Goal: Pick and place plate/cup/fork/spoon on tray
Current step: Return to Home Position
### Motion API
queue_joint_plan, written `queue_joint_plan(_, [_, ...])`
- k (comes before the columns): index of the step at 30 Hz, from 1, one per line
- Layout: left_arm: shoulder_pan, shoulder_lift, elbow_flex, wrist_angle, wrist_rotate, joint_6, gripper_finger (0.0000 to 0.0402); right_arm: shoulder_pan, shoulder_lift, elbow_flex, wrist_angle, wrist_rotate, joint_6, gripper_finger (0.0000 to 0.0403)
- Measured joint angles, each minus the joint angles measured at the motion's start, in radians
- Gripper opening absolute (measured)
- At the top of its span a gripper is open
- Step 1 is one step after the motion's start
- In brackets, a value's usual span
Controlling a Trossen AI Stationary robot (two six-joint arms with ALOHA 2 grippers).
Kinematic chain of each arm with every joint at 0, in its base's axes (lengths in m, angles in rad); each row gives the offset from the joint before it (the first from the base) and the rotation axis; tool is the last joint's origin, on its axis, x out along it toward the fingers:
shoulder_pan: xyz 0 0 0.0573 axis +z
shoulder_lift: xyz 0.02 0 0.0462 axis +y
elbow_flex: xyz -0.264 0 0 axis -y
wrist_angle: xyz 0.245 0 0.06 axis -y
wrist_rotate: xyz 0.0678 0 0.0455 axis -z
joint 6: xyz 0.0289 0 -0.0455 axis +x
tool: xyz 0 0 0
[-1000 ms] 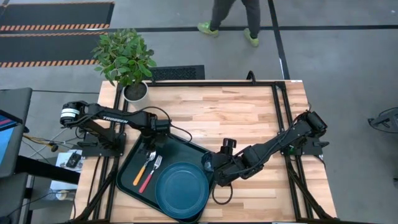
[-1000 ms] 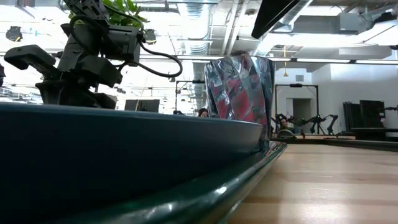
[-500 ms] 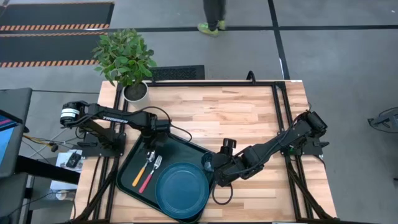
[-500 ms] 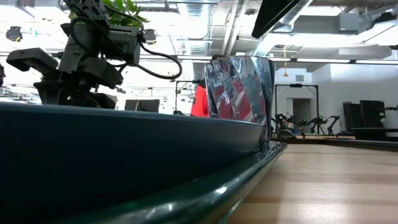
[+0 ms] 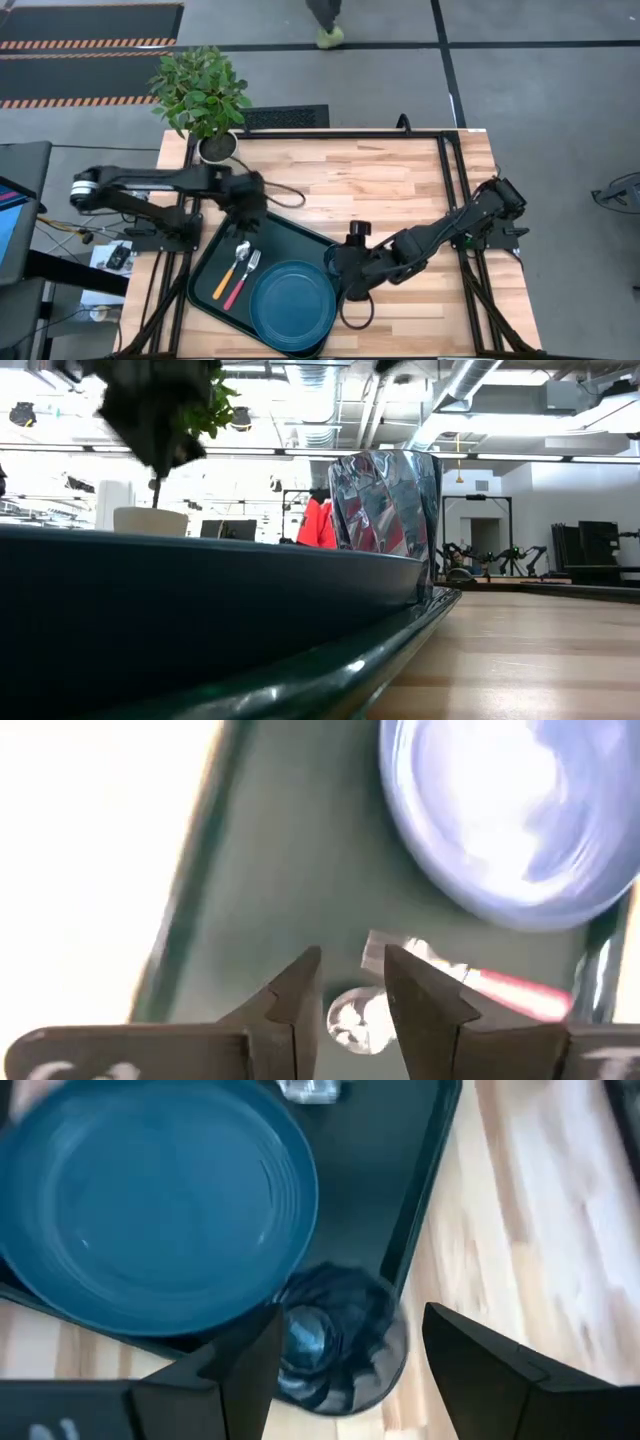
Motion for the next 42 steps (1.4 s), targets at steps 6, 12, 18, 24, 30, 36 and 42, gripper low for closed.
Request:
queue_joint_plan(6, [0.000, -0.222, 0.114, 0.041, -0.032, -0.105, 0.0096, 0.000, -0.094, 0.097, 0.001, 0.066, -0.155, 0.0264])
queue_joint_plan(12, [0.000, -0.405, 0.215, 0.109, -0.068, -0.106, 0.0096, -0.006, -0.268, 0.149, -0.051, 0.198, -0.338, 0.0265])
queue_joint_plan(18, [0.000, -0.561, 0.237, 0.164, -0.165, -0.126, 0.0096, -0.075, -0.449, 0.121, -0.167, 0.191, -0.170, 0.0265])
queue_joint_plan(24, [0.000, -0.726, 0.103, 0.198, -0.199, -0.166, 0.0096, -0.159, -0.688, -0.165, 0.086, 0.136, -0.178, 0.0265])
queue_joint_plan(30, [0.000, -0.883, -0.174, 0.351, -0.186, -0.290, 0.0096, -0.251, -0.952, -0.602, 0.528, 0.020, -0.202, 0.0265])
queue_joint_plan(36, [0.000, -1.021, -0.390, 0.591, -0.188, -0.392, 0.0096, -0.376, -1.148, -0.901, 0.833, -0.177, -0.170, 0.0265])
queue_joint_plan(42, [0.000, -1.135, -0.530, 0.634, -0.303, -0.484, 0.0096, -0.442, -1.273, -1.024, 0.867, -0.196, -0.120, 0.0265])
